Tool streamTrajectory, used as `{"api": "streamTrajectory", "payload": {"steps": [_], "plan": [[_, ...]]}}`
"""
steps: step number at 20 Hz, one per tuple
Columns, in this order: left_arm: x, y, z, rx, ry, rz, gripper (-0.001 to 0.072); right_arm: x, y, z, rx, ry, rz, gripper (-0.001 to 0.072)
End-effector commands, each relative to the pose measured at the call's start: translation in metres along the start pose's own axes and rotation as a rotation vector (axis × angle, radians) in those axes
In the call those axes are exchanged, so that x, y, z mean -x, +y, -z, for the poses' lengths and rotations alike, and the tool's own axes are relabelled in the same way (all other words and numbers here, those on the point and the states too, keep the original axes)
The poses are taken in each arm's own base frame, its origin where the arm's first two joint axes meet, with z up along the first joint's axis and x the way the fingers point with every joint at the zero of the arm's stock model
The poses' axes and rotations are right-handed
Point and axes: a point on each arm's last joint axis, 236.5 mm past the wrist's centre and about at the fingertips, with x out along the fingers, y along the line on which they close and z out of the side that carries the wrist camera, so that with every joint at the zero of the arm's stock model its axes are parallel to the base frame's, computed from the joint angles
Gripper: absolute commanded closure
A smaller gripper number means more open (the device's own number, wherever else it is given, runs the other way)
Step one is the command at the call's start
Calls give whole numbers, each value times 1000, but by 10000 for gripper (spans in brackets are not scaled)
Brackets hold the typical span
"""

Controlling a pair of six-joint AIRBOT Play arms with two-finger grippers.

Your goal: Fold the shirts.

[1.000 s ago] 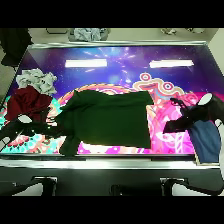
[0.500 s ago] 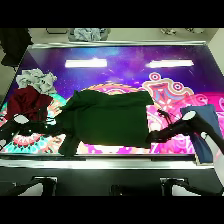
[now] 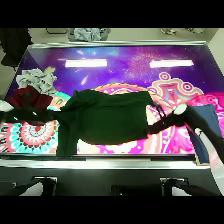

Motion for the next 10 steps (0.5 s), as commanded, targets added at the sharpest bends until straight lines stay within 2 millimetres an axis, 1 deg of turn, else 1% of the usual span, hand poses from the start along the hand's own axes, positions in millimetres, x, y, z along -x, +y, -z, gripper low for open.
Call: {"api": "streamTrajectory", "payload": {"steps": [1, 2, 3, 4, 5, 6, 7, 8, 9, 10], "plan": [[114, -63, -68, -212, -296, -26, 678, 133, 6, -80, 290, -244, 313, 674], [165, -95, -86, -299, -439, -44, 678, 211, 17, -108, 382, -399, 498, 674], [229, -133, -99, -394, -618, -71, 678, 293, 37, -121, 454, -558, 678, 673], [300, -167, -103, -453, -818, -115, 678, 383, 68, -119, 507, -739, 875, 673], [366, -196, -97, -478, -1008, -153, 678, 457, 102, -100, 517, -904, 1015, 673], [425, -219, -83, -479, -1184, -179, 678, 519, 137, -68, 495, -1067, 1115, 673], [472, -242, -60, -472, -1324, -165, 678, 555, 165, -36, 475, -1179, 1160, 673], [499, -263, -33, -479, -1400, -122, 678, 573, 188, -7, 469, -1252, 1167, 673], [510, -279, -11, -491, -1435, -78, 677, 576, 200, 16, 456, -1275, 1159, 673], [515, -291, 10, -512, -1454, -39, 678, 571, 202, 32, 441, -1258, 1148, 673]]}}
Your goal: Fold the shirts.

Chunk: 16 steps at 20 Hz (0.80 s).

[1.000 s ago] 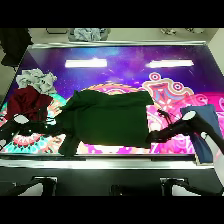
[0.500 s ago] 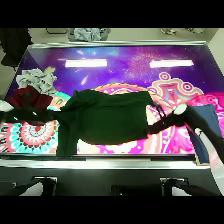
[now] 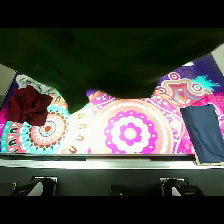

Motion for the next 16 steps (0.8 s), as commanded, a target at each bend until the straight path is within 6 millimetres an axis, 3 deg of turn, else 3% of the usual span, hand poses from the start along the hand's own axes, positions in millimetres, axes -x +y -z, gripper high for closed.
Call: {"api": "streamTrajectory", "payload": {"steps": [1, 3, 6, 8, 10, 11, 13, 16], "plan": [[99, -49, -74, -2, -278, 25, 678, 111, -42, -22, -34, -89, 173, 673], [112, -54, -78, -15, -301, 24, 678, 119, -39, -11, -35, -51, 165, 673], [111, -52, -77, -17, -298, 16, 678, 116, -39, -12, -35, -52, 165, 673], [102, -39, -72, -37, -272, -27, 678, 101, -35, -4, -34, -5, 141, 673], [73, -14, -39, -31, -132, -85, 678, 66, -18, 24, -37, 135, 60, 673], [51, -2, -11, -10, -24, -91, 678, 40, -2, 50, -37, 257, -10, 672], [-2, 28, 71, 66, 248, -103, 678, -19, 38, 117, -15, 535, -176, 671], [-72, 68, 232, 115, 622, -81, 678, -112, 116, 222, -4, 830, -415, 671]]}}
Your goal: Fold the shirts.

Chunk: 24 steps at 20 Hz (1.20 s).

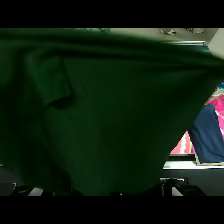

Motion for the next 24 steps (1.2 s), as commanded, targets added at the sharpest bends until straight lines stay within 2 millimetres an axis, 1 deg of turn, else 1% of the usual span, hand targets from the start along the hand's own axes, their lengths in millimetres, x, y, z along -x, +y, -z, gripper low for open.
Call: {"api": "streamTrajectory", "payload": {"steps": [1, 3, 4, 5, 6, 7, 8, 9, 10, 12, 13, 14, 15, 17, 18, 19, 20, 21, 22, 24], "plan": [[-115, 45, 159, 43, 426, 0, 678, -154, 66, 60, 33, 343, -261, 671], [-168, 65, 258, 85, 600, -7, 677, -238, 96, 90, -11, 439, -322, 671], [-186, 73, 297, 111, 666, -17, 676, -268, 110, 100, -41, 470, -348, 671], [-203, 80, 331, 135, 730, -27, 677, -296, 120, 106, -65, 471, -361, 671], [-218, 83, 353, 159, 770, -26, 676, -318, 126, 106, -79, 450, -363, 672], [-233, 85, 365, 191, 784, -23, 676, -338, 128, 102, -90, 409, -350, 672], [-249, 87, 369, 220, 771, -24, 676, -353, 125, 92, -105, 352, -325, 671], [-266, 90, 365, 243, 734, -27, 675, -366, 117, 77, -133, 277, -281, 671], [-283, 92, 355, 260, 685, -29, 675, -375, 106, 57, -164, 188, -232, 671], [-309, 96, 331, 255, 595, -36, 675, -383, 85, 20, -214, 24, -150, 671], [-320, 96, 319, 243, 553, -36, 675, -384, 77, 8, -252, -30, -125, 671], [-328, 93, 311, 234, 530, -30, 675, -385, 75, 4, -272, -47, -117, 672], [-333, 90, 308, 228, 524, -24, 674, -388, 78, 9, -273, -32, -123, 671], [-334, 85, 311, 218, 541, -13, 675, -389, 93, 34, -265, 76, -170, 672], [-329, 85, 312, 214, 564, -9, 675, -381, 100, 46, -259, 142, -199, 670], [-317, 85, 312, 207, 607, 2, 676, -370, 104, 56, -227, 199, -222, 670], [-304, 84, 313, 200, 659, 15, 675, -354, 107, 66, -177, 256, -251, 670], [-288, 82, 319, 192, 729, 28, 675, -336, 113, 80, -124, 329, -295, 670], [-272, 81, 333, 178, 815, 36, 676, -324, 117, 92, -86, 387, -321, 671], [-240, 77, 365, 161, 1004, 55, 675, -310, 130, 120, -76, 510, -379, 670]]}}
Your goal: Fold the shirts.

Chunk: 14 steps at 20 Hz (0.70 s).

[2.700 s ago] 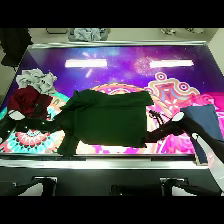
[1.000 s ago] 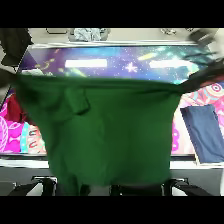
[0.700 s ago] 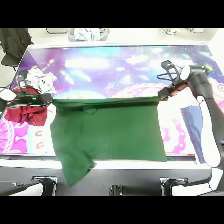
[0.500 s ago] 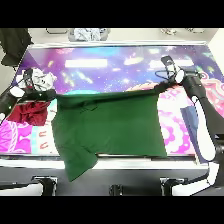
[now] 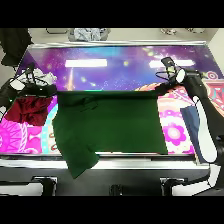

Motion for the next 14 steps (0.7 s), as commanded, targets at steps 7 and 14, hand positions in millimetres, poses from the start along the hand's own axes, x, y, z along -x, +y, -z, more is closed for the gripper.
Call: {"api": "streamTrajectory", "payload": {"steps": [7, 14], "plan": [[11, 14, 109, -24, 478, -19, 676, -7, 50, 117, 68, 461, -227, 670], [5, 16, 125, 23, 552, -18, 621, -19, 69, 127, 41, 480, -300, 580]]}}
